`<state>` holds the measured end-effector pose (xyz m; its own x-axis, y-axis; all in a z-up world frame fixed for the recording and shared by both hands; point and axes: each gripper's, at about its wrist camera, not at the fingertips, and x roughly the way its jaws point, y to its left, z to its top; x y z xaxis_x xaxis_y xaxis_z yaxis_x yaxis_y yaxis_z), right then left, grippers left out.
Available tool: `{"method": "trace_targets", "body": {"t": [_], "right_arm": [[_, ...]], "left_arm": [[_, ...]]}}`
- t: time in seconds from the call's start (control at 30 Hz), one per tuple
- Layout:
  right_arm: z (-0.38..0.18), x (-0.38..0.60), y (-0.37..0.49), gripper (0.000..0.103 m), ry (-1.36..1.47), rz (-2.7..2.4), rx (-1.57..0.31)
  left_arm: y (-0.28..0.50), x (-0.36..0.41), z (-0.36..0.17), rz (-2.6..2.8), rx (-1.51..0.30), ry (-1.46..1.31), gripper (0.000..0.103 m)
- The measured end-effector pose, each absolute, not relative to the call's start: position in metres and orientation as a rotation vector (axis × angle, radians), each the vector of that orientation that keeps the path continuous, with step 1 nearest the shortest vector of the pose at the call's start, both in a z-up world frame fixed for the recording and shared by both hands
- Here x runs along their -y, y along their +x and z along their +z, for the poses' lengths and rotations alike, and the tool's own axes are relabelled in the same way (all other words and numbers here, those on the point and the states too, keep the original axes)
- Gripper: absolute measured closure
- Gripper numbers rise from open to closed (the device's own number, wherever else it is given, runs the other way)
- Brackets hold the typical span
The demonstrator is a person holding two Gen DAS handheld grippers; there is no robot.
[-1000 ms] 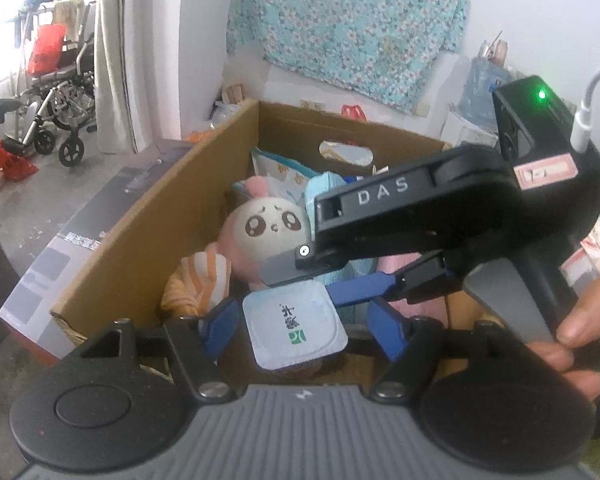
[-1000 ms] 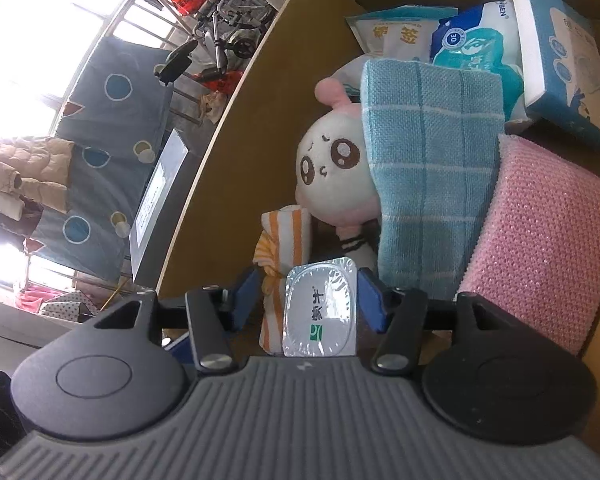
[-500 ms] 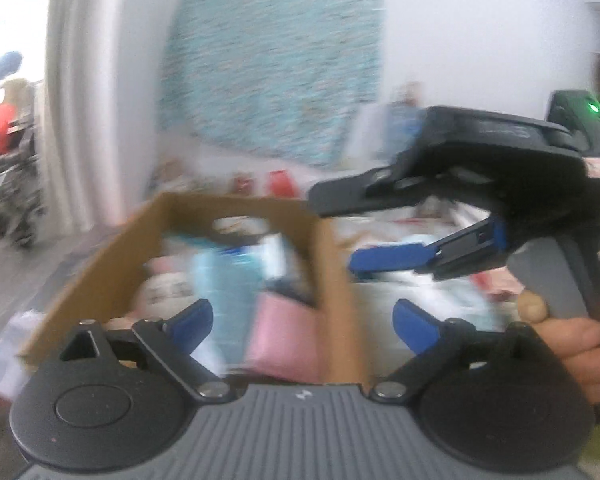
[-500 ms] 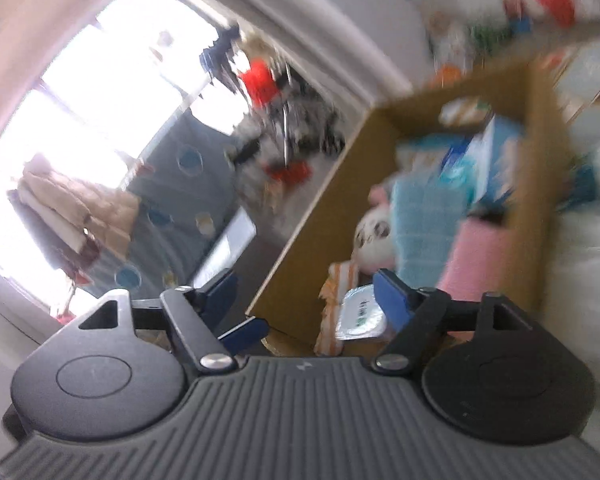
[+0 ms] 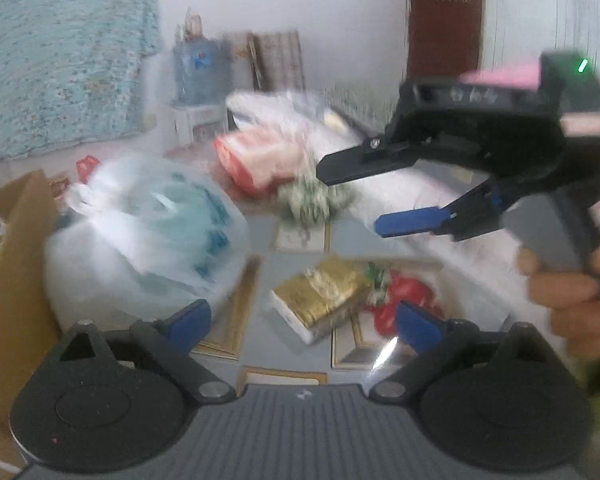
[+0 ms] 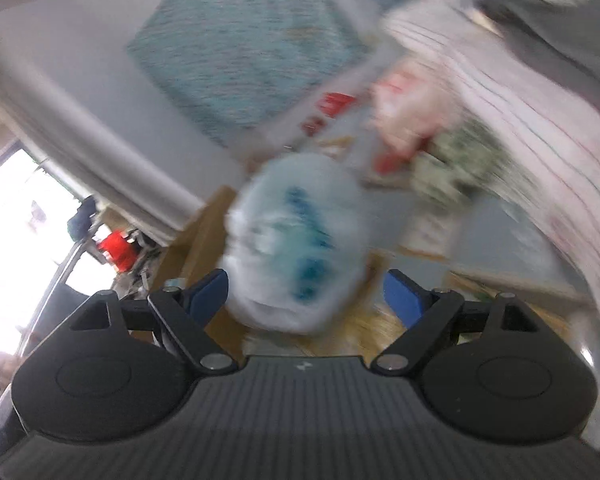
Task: Organize soft objects
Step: 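Withdraw the right tool and reach to the gold packet, then grasp the gold packet with the right tool and drop it into the box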
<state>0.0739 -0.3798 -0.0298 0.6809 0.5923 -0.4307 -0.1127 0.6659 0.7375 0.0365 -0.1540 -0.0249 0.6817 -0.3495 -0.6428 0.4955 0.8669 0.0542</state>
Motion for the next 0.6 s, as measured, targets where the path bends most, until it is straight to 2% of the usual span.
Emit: {"method": "trace_targets", "body": {"t": [0.07, 0.27, 0.43, 0.5, 0.6], "right_arm": [[-0.048, 0.385, 0.070, 0.019, 0.750, 0.412, -0.737], [-0.075, 0.389, 0.076, 0.034, 0.663, 0.349, -0.737], [-0.091, 0.381, 0.083, 0.048, 0.652, 0.363, -0.789], [-0.098, 0.375, 0.086, 0.056, 0.643, 0.378, -0.809], [-0.102, 0.371, 0.087, 0.061, 0.650, 0.379, -0.810]], "left_arm": [[0.044, 0.168, -0.041, -0.467, -0.699, 0.275, 0.011], [0.058, 0.188, -0.066, -0.415, -0.740, 0.337, 0.015], [0.064, 0.196, -0.071, -0.425, -0.745, 0.336, 0.029], [0.065, 0.196, -0.073, -0.431, -0.746, 0.319, 0.040], [0.065, 0.194, -0.071, -0.403, -0.731, 0.317, 0.048]]}}
